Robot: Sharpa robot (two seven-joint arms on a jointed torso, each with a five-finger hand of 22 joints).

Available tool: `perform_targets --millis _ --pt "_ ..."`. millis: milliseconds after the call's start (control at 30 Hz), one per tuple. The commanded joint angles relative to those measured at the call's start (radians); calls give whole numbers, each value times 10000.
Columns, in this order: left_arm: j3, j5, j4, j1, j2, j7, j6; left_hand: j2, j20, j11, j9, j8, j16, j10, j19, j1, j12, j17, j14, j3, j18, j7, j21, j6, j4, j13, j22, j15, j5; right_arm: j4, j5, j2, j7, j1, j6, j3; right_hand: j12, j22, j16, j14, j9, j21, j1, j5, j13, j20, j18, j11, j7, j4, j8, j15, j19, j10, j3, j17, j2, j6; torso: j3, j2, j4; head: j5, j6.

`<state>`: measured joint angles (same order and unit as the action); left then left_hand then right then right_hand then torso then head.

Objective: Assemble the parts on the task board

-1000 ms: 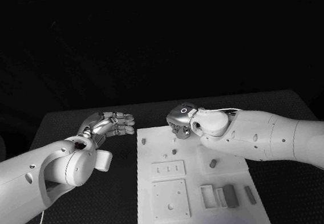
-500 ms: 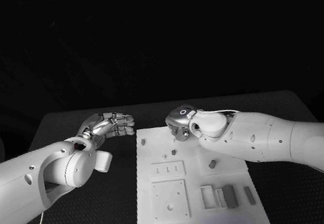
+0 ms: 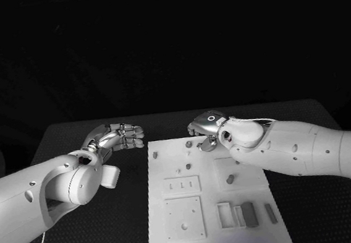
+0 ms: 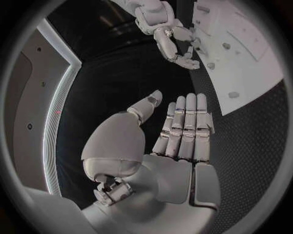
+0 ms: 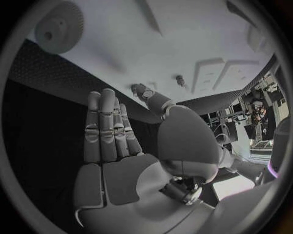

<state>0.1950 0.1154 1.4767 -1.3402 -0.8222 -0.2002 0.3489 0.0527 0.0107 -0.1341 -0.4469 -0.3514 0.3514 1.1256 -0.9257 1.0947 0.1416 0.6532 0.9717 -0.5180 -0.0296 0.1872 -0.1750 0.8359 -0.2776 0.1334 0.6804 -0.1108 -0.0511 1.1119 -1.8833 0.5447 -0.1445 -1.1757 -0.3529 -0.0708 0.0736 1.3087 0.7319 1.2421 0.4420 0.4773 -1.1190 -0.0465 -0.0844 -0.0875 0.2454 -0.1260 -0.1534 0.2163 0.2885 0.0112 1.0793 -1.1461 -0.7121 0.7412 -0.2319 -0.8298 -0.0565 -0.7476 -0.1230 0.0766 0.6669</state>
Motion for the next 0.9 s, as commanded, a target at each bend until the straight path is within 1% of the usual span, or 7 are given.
perform_targets --millis 33,300,400,433,467,533,900 --pt "-9 32 16 -14 -36 -71 -10 54 -4 -36 15 49 -68 -3 97 -29 -59 11 -56 39 18 -25 50 -60 -30 -12 13 -7 -42 478 516 479 270 -164 -678 153 200 267 224 207 30 165 -76 -34 -74 104 164 133 -32 -59 93 -101 178 -379 39 105 -89 -114 9 -1 6 27 -85" --pt "-9 31 -26 -14 -109 -83 -1 62 -3 -37 17 51 -74 -4 98 -16 -67 16 -55 36 15 -23 53 -63 -39 -12 15 -8 -42 903 1751 1759 694 -549 645 355 2284 270 1446 287 200 795 -99 -99 -2072 232 163 989 187 -33 346 -814 277 -2483 559 915 -335 -315 26 -20 120 40 -287" --pt "-9 31 -49 -14 -99 -83 -9 65 -3 -38 18 52 -76 -4 97 -13 -69 18 -54 36 14 -23 53 -63 -41 -12 16 -8 -42 687 2097 1929 881 -550 1377 355 5021 276 3398 13 268 1565 -61 -42 -5233 401 164 1145 428 -34 337 -773 430 -1390 902 2299 -353 -227 33 -29 169 26 -336" --pt "-9 31 -66 -14 -83 -88 -18 65 -3 -38 18 52 -76 -4 97 -12 -69 19 -54 35 14 -23 53 -63 -42 -12 16 -8 -42 558 2173 1952 972 -549 1461 354 6432 251 3901 -217 248 1793 -27 -107 -6784 424 136 935 568 -78 256 -1052 293 -382 841 2622 -291 -93 43 -35 184 26 -347" --pt "-8 31 -81 -14 -61 -90 -30 66 -3 -38 18 52 -76 -4 97 -12 -69 19 -54 35 14 -23 53 -63 -42 -12 17 -8 -42 481 2180 1963 1020 -548 1494 353 7155 266 4166 -308 263 1945 22 -72 -7575 448 139 1325 571 -109 270 -684 245 143 827 2773 -311 -120 52 -41 193 40 -362" --pt "-7 31 -115 -13 -21 -86 -39 66 -2 -38 19 52 -77 -4 97 -10 -70 20 -53 35 14 -22 53 -64 -43 -12 17 -8 -42 334 2183 2008 1088 -545 1753 352 9590 280 5205 -540 297 2789 6 -41 -9969 557 164 1238 315 -87 253 -1100 154 1361 639 3202 -343 -78 66 -49 201 50 -386" --pt "-4 31 -212 -10 73 -75 -86 61 1 -40 21 55 -83 -4 95 -8 -77 25 -51 33 13 -20 55 -67 -40 -12 20 -9 -41 -225 2279 1749 1296 -325 2035 346 11154 247 6766 -311 379 4057 216 -37 -10877 845 164 1069 242 -325 215 -963 252 1234 490 3720 -395 68 74 -64 200 90 -381"
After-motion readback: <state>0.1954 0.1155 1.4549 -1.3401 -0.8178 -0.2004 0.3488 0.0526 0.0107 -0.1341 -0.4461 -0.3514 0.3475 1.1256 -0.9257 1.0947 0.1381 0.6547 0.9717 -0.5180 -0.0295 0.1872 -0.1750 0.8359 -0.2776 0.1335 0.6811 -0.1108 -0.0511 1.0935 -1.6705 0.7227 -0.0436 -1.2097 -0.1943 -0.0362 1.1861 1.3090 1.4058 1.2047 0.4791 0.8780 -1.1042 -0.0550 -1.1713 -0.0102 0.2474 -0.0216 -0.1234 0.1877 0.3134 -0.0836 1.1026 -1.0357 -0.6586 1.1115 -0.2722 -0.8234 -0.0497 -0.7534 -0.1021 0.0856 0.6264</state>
